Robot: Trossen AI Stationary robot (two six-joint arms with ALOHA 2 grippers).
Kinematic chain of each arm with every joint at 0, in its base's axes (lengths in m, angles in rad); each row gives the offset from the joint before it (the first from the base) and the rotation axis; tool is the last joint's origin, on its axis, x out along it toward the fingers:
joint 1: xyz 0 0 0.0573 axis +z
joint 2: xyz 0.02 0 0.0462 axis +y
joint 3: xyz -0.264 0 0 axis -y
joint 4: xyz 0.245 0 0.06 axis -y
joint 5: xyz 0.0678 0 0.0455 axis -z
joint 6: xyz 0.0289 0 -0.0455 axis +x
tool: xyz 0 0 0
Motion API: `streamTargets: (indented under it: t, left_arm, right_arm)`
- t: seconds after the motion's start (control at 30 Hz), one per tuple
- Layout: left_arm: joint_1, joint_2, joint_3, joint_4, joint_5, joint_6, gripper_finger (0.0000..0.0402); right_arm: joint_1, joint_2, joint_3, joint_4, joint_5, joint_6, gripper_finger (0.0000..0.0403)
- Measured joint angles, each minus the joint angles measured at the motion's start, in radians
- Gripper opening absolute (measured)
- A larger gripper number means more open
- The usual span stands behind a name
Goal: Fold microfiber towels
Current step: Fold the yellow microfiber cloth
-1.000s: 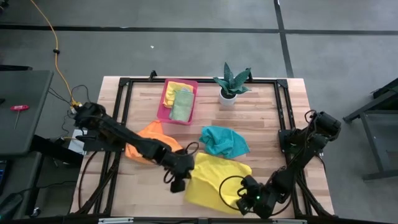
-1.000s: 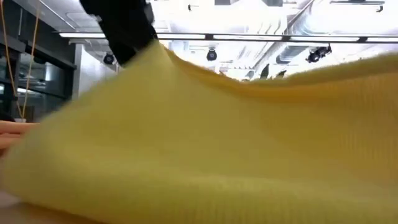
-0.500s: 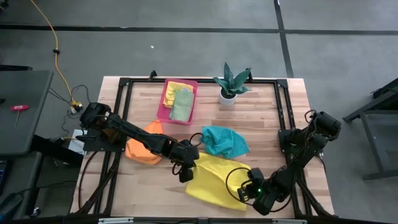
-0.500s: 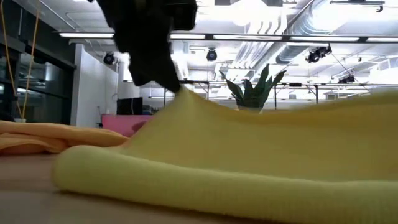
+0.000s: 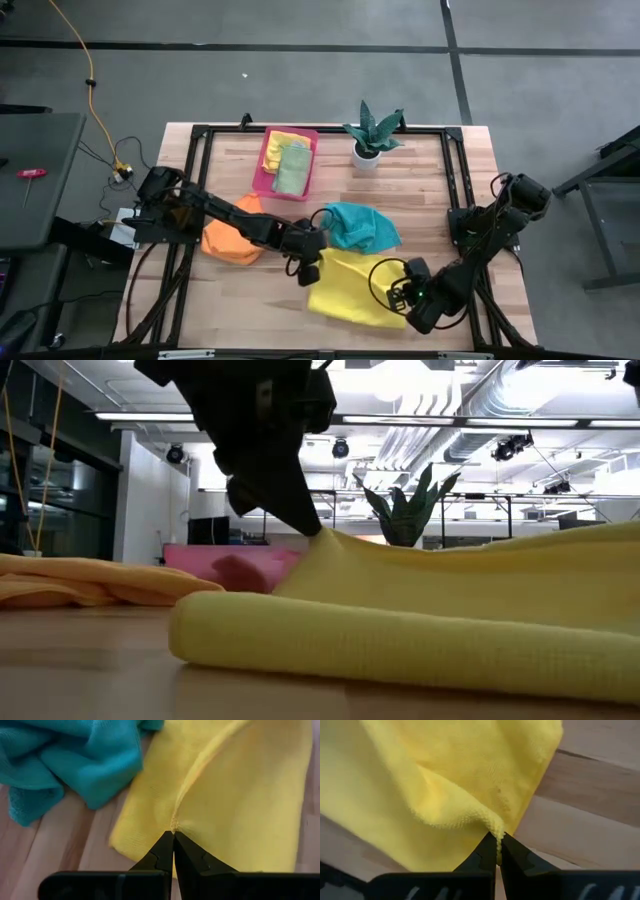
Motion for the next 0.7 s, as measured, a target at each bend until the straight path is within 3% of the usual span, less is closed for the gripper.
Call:
streamTargets:
  t: [0.33, 0.7]
  left_arm:
    - [0.0, 0.0, 0.0, -0.005, -0.005, -0.045, 0.0]
    - [-0.045, 0.0, 0.0, -0.071, -0.069, -0.154, 0.0]
  right_arm:
    - [-0.072, 0.0, 0.0, -0.128, -0.002, -0.025, 0.0]
    - [-0.105, 0.0, 0.0, -0.144, -0.002, -0.034, 0.0]
